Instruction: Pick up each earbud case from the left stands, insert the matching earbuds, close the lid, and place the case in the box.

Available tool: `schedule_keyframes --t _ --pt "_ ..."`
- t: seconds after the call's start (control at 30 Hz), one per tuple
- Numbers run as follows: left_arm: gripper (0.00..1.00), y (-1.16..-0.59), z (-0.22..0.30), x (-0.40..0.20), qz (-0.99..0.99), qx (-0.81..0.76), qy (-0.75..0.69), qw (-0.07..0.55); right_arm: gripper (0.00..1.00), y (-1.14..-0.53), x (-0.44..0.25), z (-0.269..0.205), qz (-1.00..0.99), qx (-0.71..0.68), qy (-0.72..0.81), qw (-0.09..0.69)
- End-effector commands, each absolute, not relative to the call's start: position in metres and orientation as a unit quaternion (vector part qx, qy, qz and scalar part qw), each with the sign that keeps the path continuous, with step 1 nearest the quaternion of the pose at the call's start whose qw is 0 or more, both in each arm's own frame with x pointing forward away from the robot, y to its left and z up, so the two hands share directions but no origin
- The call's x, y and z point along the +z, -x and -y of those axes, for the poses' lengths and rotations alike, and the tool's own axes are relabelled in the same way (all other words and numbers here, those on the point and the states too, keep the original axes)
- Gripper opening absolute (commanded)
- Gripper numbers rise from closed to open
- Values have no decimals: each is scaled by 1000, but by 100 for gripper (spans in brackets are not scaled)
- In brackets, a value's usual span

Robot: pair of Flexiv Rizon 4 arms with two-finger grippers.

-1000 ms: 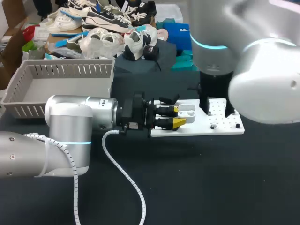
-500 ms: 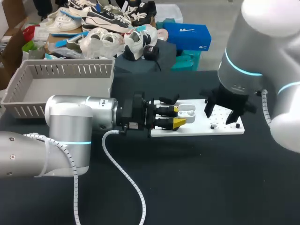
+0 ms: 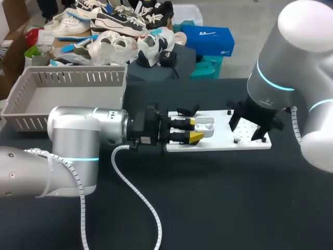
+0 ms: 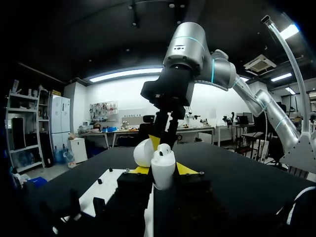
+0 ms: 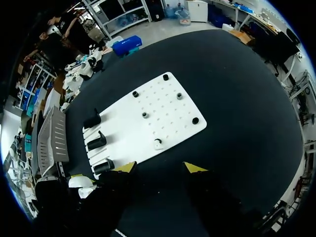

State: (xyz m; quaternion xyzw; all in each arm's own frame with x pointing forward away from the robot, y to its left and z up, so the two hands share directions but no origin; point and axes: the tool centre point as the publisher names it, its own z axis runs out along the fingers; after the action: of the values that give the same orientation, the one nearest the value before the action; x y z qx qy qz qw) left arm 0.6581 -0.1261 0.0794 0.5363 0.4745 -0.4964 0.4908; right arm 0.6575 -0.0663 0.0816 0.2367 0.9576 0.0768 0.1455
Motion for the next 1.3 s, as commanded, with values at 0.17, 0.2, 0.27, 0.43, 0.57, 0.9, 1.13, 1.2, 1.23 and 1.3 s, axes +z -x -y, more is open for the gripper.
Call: schedule_keyframes --t 0.17,0.2,0.27,0.43,0.57,0.9,1.13,1.2,1.23,1.3 --pt "0 -662 116 79 -474 -491 -535 499 49 -663 64 62 -956 75 -250 132" --pt "0 -662 116 79 -474 -491 -535 499 49 -664 63 62 -956 75 -251 130" --pt "0 -662 116 79 -474 -491 -535 499 48 -666 60 61 -956 74 -254 127" --pt "0 -662 116 79 -474 -491 -535 499 48 -670 52 55 -956 72 -255 124" --pt "0 -662 116 79 -474 -491 -535 499 47 -671 46 55 -955 72 -261 121" --pt "0 -662 116 79 -474 -491 -535 499 42 -672 34 55 -949 78 -278 124" --pt "0 -662 116 79 -474 -491 -535 499 40 -672 30 58 -946 81 -285 131" --pt "0 -662 116 79 -474 -491 -535 499 40 -673 29 59 -945 80 -286 134" --pt "0 -662 116 79 -474 -491 -535 499 40 -673 28 59 -945 80 -287 134" --pt "0 -662 116 79 -474 -491 -535 499 39 -674 28 59 -944 81 -289 138"
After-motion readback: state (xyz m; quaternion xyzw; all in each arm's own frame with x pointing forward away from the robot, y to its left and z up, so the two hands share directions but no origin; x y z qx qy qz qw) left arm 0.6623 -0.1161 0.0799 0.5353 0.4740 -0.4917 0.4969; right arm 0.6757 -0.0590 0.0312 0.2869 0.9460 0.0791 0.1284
